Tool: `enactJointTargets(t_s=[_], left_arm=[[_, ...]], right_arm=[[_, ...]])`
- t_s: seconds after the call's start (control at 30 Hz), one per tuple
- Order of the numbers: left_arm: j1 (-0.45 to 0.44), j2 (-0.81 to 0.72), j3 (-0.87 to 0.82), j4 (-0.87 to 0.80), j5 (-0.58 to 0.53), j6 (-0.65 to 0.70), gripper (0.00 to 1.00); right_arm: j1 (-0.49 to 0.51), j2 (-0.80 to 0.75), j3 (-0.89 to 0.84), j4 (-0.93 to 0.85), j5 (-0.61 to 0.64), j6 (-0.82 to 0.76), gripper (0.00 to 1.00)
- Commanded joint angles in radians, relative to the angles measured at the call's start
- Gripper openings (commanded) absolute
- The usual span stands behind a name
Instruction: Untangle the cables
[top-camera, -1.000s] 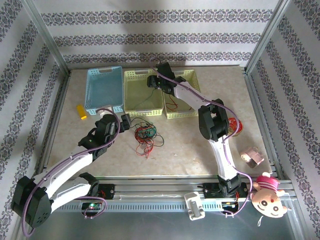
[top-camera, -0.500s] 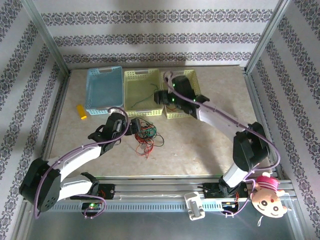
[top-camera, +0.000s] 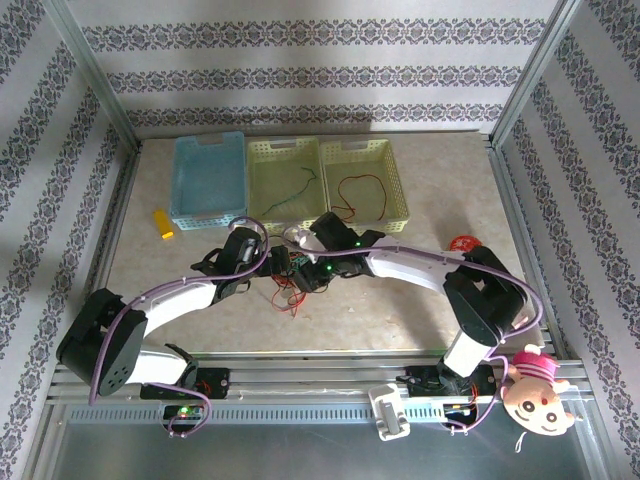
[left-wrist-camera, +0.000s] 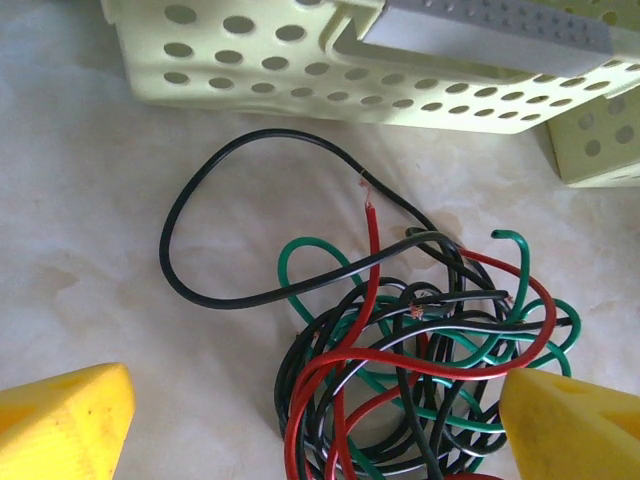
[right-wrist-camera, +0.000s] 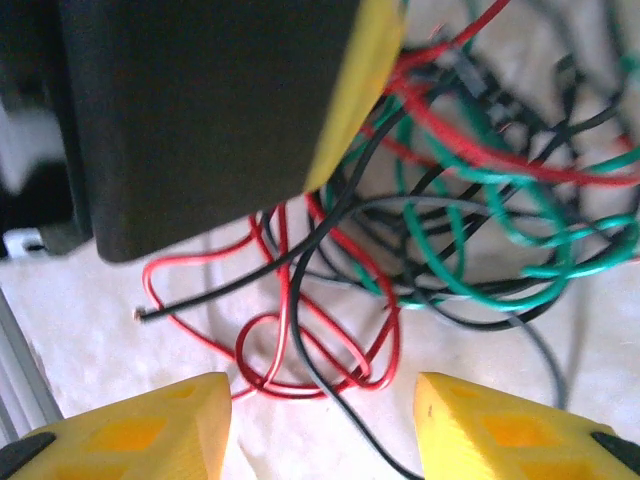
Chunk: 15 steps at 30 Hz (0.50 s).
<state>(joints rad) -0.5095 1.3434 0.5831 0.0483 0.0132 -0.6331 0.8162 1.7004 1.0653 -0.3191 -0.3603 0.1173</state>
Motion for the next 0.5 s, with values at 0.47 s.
enactJointTargets(t_s=[0.47], left_arm=[[0.049,-0.298,-0.129,-0.158,-0.351,-0.258,0.99]], right_arm=[[0.054,0.176,0.152,-0.113,-0.099,-0.092,0.46]])
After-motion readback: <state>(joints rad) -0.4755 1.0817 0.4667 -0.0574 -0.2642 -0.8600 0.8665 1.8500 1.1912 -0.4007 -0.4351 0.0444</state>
